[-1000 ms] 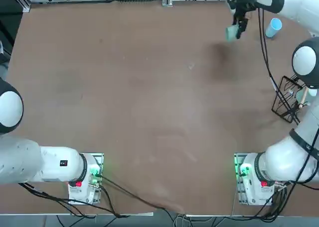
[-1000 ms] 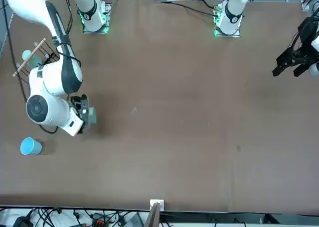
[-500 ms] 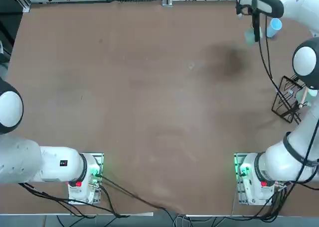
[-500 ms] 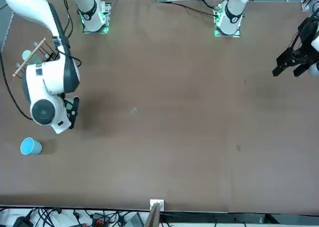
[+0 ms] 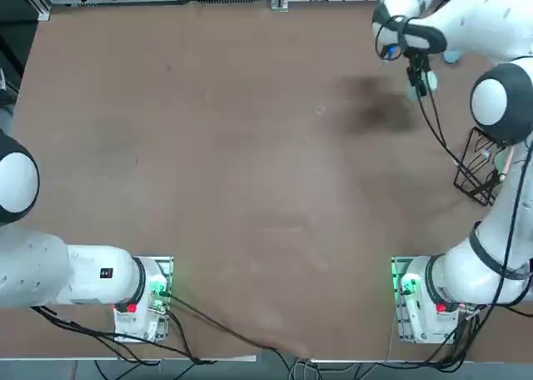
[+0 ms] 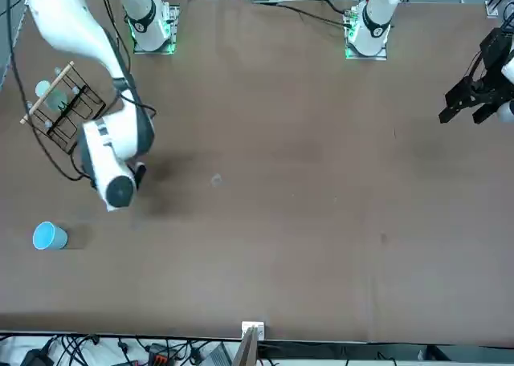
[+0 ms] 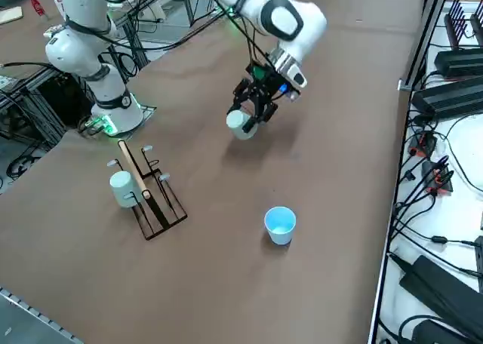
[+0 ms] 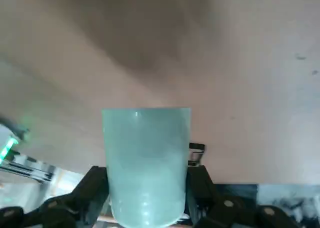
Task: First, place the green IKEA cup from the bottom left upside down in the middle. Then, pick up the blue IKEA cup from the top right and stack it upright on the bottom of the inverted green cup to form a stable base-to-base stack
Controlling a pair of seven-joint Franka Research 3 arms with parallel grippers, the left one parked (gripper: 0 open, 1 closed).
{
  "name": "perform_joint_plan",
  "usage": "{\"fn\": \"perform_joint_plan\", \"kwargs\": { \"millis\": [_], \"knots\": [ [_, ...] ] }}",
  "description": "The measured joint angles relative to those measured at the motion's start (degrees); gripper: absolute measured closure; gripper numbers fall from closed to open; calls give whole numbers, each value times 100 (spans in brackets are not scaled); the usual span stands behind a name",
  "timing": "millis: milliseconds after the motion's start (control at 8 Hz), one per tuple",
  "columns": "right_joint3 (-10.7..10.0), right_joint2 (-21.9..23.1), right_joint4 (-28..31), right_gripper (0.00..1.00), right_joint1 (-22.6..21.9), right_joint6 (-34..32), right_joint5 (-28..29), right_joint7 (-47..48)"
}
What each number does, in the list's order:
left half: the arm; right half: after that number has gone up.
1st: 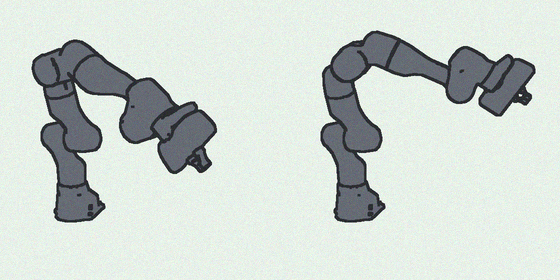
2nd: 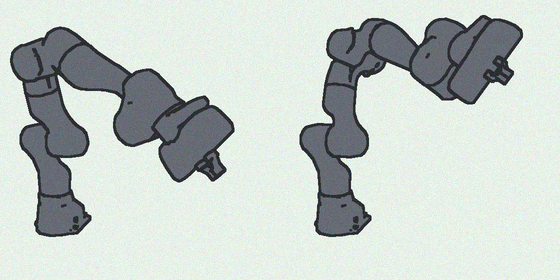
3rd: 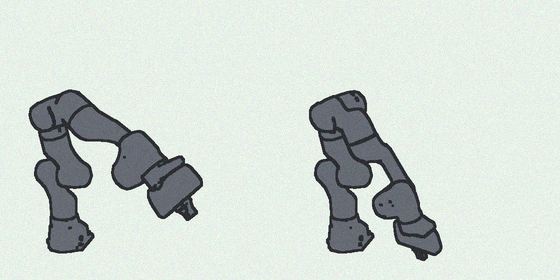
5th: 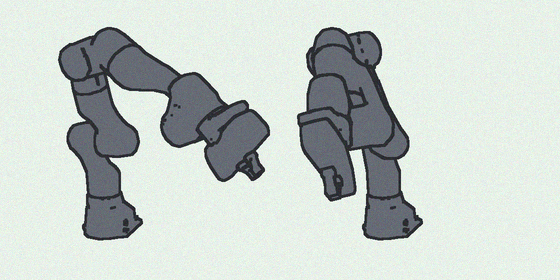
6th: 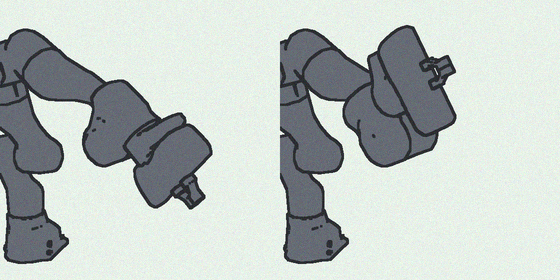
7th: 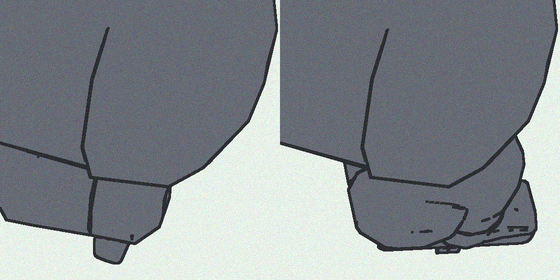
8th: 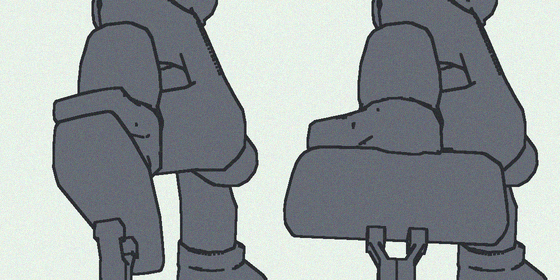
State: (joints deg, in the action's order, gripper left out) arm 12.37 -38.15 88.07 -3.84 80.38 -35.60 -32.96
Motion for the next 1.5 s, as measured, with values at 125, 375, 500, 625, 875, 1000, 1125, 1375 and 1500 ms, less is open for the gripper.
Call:
{"fn": "perform_joint_plan", "kwargs": {
  "millis": [125,375,500,625,875,1000,1125,1375,1500],
  "knots": [
    [-2,-186,-8,13,-49,-66,0,429],
    [-10,-455,-34,13,-65,-136,1,742],
    [-19,-542,-44,13,-65,-228,1,822],
    [-26,-617,-48,13,-65,-347,6,948],
    [-47,-770,-51,13,-52,-416,115,1301],
    [-51,-845,-52,13,-24,-416,184,1418],
    [-56,-912,-53,13,9,-416,196,1475],
    [-66,-973,-77,1,54,-412,196,1502],
    [-67,-972,-133,0,62,-413,196,1503]
  ]
}}
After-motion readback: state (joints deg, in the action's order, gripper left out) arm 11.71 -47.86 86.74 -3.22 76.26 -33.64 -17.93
